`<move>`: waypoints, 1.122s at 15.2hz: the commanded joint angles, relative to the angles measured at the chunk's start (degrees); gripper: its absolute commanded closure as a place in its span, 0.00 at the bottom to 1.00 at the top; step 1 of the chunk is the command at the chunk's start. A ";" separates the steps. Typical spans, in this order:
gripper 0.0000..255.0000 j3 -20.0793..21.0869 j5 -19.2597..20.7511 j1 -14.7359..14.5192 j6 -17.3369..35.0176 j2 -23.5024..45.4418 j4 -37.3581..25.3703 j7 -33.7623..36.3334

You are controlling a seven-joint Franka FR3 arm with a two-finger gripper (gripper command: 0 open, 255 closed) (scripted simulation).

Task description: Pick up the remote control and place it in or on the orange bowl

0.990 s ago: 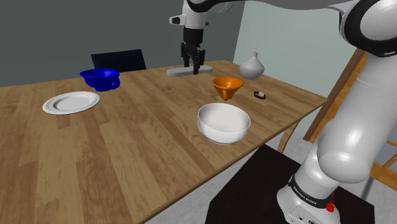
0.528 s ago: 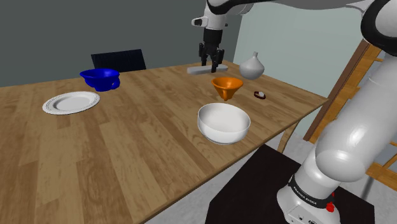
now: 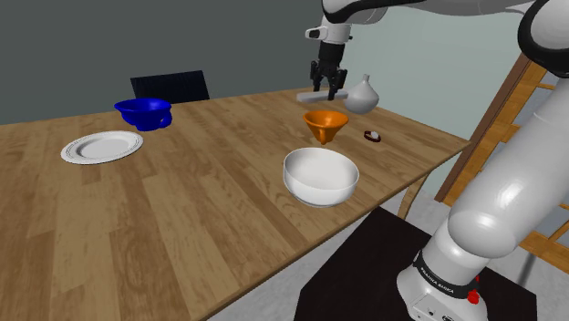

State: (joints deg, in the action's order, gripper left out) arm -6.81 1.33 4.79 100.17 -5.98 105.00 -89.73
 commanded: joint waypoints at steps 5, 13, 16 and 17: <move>1.00 -2.62 0.26 2.10 2.19 -0.33 2.43 -4.69; 1.00 -2.70 0.26 2.15 8.33 -0.05 8.28 -4.66; 1.00 -2.74 0.23 2.17 10.61 0.26 10.26 -4.67; 1.00 -2.74 0.23 2.17 10.84 0.28 10.46 -4.67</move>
State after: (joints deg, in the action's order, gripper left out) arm -9.55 1.62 6.95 110.39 -5.91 115.00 -94.35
